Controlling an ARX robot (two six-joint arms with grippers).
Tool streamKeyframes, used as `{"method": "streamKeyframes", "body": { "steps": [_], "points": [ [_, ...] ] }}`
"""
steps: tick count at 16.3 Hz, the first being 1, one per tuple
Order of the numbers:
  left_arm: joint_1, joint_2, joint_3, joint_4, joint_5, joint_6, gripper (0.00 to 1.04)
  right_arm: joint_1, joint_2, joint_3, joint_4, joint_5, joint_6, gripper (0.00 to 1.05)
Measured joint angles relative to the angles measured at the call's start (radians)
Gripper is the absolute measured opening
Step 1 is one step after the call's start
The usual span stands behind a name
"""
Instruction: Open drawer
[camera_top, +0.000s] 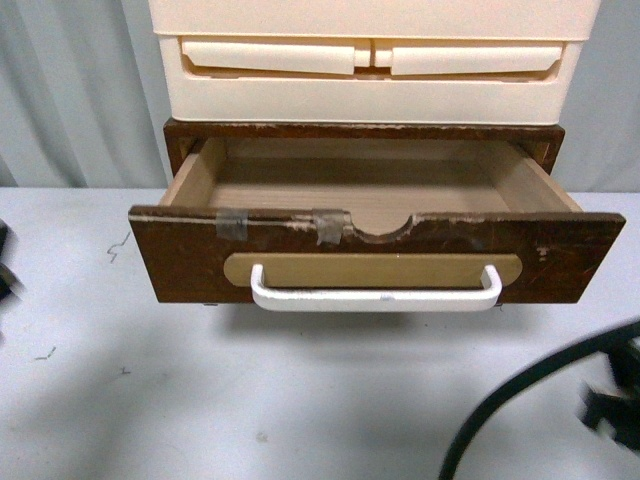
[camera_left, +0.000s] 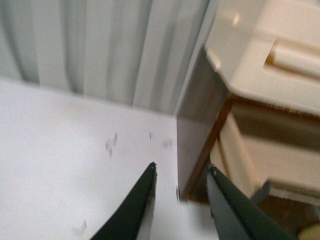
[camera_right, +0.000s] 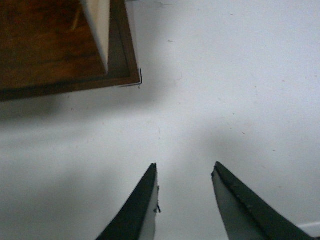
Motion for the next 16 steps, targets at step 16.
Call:
{"method": "streamKeyframes", "body": {
  "steps": [16],
  "points": [
    [0.279, -1.067, -0.12, -0.899, 0.308, 0.22, 0.02, -0.258, -1.369, -0.163, -0.825, -0.274, -0.221, 0.02]
  ]
}}
